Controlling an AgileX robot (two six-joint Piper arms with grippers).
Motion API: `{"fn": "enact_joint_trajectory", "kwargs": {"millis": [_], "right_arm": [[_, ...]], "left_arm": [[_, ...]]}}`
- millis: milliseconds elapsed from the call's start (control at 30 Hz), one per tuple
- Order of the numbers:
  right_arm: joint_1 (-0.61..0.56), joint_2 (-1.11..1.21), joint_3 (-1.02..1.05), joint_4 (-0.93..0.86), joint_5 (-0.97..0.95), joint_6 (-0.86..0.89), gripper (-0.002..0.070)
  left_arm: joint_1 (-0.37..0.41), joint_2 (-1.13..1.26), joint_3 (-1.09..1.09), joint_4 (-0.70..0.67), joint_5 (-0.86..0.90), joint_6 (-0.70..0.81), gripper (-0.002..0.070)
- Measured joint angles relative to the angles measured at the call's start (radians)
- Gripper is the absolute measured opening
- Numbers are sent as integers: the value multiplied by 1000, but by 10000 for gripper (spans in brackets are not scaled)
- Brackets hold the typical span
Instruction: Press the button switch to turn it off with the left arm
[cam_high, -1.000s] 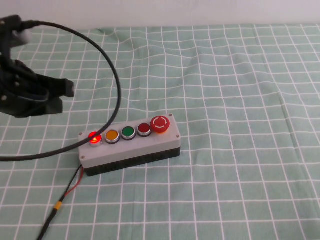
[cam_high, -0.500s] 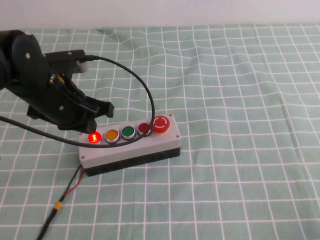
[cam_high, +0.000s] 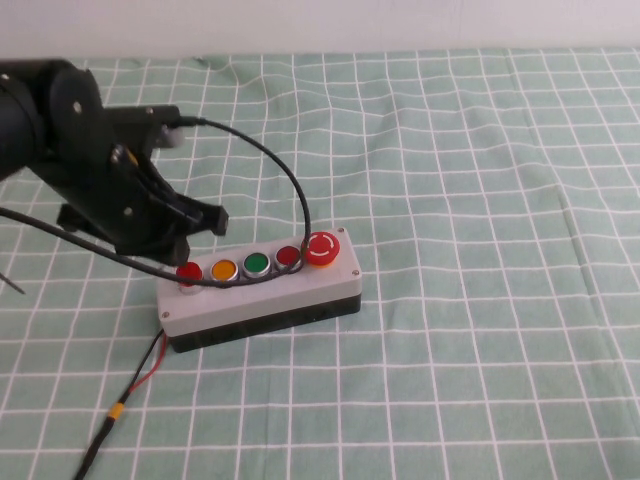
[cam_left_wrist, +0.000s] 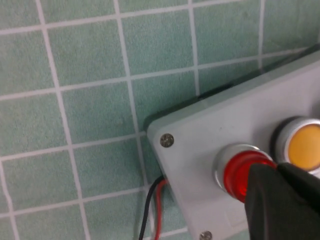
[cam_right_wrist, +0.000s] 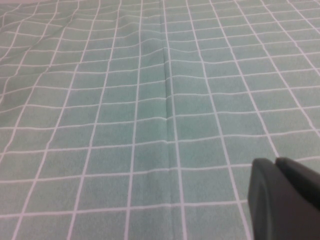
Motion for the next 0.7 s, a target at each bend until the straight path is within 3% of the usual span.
{"fn": "enact_joint_trajectory", "kwargs": {"millis": [300,700], "right_arm": [[0,0,0,0,0,0,-16],[0,0,0,0,0,0,-16]], "left_arm": [[0,-341,-90,-12,51,10,-3],[0,-797,-5,-13,120,41,-3]]}}
